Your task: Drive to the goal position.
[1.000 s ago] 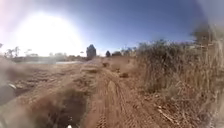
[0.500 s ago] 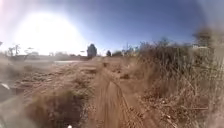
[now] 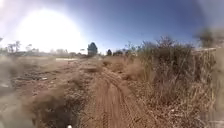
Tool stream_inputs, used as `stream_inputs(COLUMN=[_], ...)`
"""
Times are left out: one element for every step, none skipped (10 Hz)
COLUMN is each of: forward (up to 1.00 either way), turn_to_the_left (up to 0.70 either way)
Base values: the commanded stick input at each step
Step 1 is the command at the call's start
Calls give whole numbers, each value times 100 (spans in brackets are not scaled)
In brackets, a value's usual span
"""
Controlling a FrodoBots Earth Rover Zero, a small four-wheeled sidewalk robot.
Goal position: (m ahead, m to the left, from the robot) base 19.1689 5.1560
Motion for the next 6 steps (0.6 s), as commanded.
stream_inputs(forward=[50,50,50,50,50,50], turn_to_the_left=[0,0,0,0,0,0])
